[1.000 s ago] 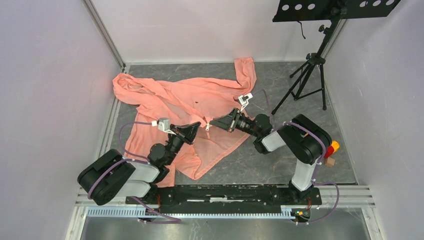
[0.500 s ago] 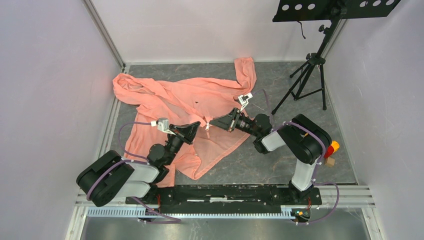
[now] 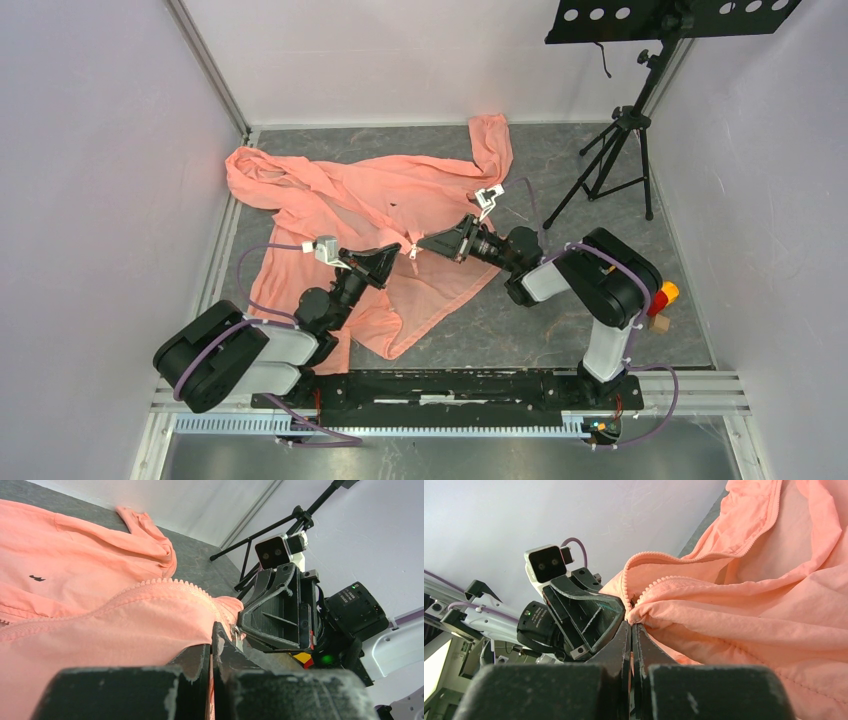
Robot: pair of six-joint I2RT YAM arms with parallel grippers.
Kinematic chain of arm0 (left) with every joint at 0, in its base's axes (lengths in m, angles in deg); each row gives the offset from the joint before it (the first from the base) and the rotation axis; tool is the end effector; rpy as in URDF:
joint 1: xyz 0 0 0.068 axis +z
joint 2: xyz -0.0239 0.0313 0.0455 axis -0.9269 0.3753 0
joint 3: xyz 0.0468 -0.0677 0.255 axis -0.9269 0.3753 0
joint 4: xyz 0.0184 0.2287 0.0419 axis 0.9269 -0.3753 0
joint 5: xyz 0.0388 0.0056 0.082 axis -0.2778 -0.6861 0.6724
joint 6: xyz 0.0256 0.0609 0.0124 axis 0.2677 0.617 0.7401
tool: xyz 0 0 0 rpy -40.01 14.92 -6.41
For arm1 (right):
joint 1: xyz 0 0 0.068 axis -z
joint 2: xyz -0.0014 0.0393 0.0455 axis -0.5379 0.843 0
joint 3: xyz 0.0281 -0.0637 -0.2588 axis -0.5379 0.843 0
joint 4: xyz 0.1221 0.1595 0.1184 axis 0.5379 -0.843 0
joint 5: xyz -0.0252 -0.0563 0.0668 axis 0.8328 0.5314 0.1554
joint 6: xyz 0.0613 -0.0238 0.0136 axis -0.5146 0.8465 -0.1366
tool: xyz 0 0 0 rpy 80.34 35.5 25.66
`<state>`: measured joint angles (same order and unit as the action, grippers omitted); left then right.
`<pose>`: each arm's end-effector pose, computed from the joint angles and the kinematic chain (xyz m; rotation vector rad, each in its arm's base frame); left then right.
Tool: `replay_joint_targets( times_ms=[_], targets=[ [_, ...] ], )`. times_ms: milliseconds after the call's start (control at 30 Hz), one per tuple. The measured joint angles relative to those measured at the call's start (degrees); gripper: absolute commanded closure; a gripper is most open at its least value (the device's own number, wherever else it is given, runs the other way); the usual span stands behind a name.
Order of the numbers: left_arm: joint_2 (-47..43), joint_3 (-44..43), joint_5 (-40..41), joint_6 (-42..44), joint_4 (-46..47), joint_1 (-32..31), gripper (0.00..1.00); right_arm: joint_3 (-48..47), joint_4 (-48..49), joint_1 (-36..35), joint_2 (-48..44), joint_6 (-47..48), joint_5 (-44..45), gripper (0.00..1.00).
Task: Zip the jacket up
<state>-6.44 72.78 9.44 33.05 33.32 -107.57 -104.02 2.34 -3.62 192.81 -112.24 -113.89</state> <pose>0.1557 -0.1186 0.2104 -0.0831 1.3854 -1.0106 0.2471 0.2155 0.2032 -0.1161 1.6673 1.8189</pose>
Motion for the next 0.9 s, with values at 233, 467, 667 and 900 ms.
replay_joint_targets(
  times_ms=[233, 467, 667, 900],
  targets=[
    [0.07, 0.0, 0.0, -0.02, 0.02, 0.0, 0.98, -0.59, 0.0, -0.59, 0.98, -0.37, 0.46, 1.0],
    [1.51, 0.0, -0.04, -0.04, 0.0, 0.0, 0.98, -0.9, 0.0, -1.36, 1.01, -0.37, 1.77, 1.0],
    [1.51, 0.0, -0.61, -0.09, 0.02, 0.0, 0.98, -1.86, 0.02, -1.46, 1.57, -0.5, 3.19, 1.0],
    [1.92, -0.04, -1.55, -0.09, 0.04, 0.0, 0.98, -4.22, 0.02, -2.03, 4.09, -1.62, 3.5, 1.0]
  ],
)
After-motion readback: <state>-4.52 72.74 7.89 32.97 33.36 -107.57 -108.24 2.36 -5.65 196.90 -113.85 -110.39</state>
